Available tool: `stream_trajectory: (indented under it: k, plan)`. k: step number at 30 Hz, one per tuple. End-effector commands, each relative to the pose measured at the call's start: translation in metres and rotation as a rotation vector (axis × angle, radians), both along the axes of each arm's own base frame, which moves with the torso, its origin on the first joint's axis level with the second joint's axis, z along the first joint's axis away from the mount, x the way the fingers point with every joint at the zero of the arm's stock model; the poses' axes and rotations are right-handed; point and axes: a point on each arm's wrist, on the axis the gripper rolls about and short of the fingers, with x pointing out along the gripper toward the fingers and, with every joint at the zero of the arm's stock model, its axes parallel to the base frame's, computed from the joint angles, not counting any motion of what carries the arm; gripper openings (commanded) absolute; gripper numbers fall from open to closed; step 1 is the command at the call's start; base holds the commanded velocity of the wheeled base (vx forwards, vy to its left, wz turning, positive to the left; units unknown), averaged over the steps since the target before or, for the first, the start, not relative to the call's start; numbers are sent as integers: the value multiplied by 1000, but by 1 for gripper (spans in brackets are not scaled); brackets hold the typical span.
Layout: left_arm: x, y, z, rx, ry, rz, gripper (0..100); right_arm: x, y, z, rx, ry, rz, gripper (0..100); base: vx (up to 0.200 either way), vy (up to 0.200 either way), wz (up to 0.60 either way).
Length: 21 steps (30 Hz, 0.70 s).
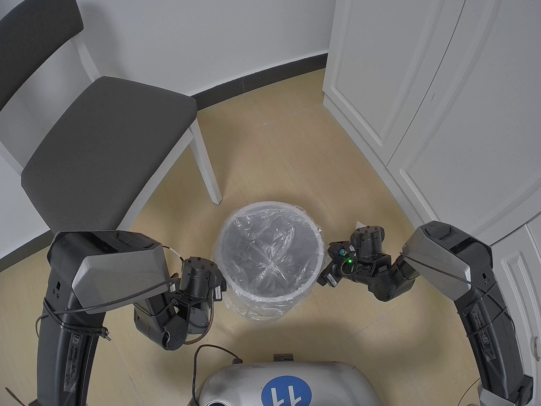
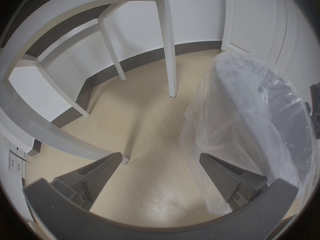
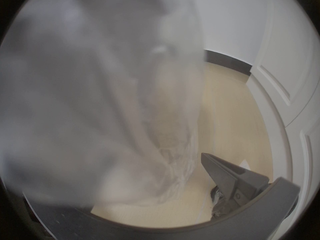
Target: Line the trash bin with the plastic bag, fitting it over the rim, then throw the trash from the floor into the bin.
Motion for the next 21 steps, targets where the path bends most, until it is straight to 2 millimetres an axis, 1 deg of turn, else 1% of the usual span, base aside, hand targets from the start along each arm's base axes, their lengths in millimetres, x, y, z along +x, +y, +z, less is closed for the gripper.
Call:
stream_trajectory:
  k: [1,3,5,6,7,8,11,14,16,17,18,20,21]
  plan:
    - [-4,2,-4,0,3,-1,100,-3,-6,5,-14,6,2,100,0,0,0]
    - [-7,4,-4,0,3,-1,100,-18,-16,14,-16,26,5,100,0,0,0]
    - [-9,4,-3,-6,-7,-3,100,-34,-21,24,-2,21,20,100,0,0,0]
    - [-10,5,-2,-7,-11,-4,100,-41,-24,27,5,13,20,100,0,0,0]
    - [-11,5,-2,-6,-10,-4,100,-43,-25,28,8,8,19,100,0,0,0]
    - [-15,7,-1,-1,-8,-7,100,-54,-30,32,20,-23,10,100,0,0,0]
    - [-23,10,1,11,7,-14,100,-78,-44,38,63,-74,-26,100,0,0,0]
    - [-33,12,3,42,30,-35,100,-104,-56,45,94,-64,-65,100,0,0,0]
    - [-42,10,3,47,39,-56,100,-119,-61,45,112,-50,-82,100,0,0,0]
    - [-42,10,3,47,39,-56,100,-119,-61,45,112,-50,-82,100,0,0,0]
    - [-50,10,3,38,34,-79,100,-129,-67,46,138,-60,-104,100,0,0,0]
    - [-55,10,5,27,24,-100,100,-136,-72,45,142,-63,-132,100,0,0,0]
    - [-55,10,5,27,24,-100,100,-136,-72,45,142,-63,-132,100,0,0,0]
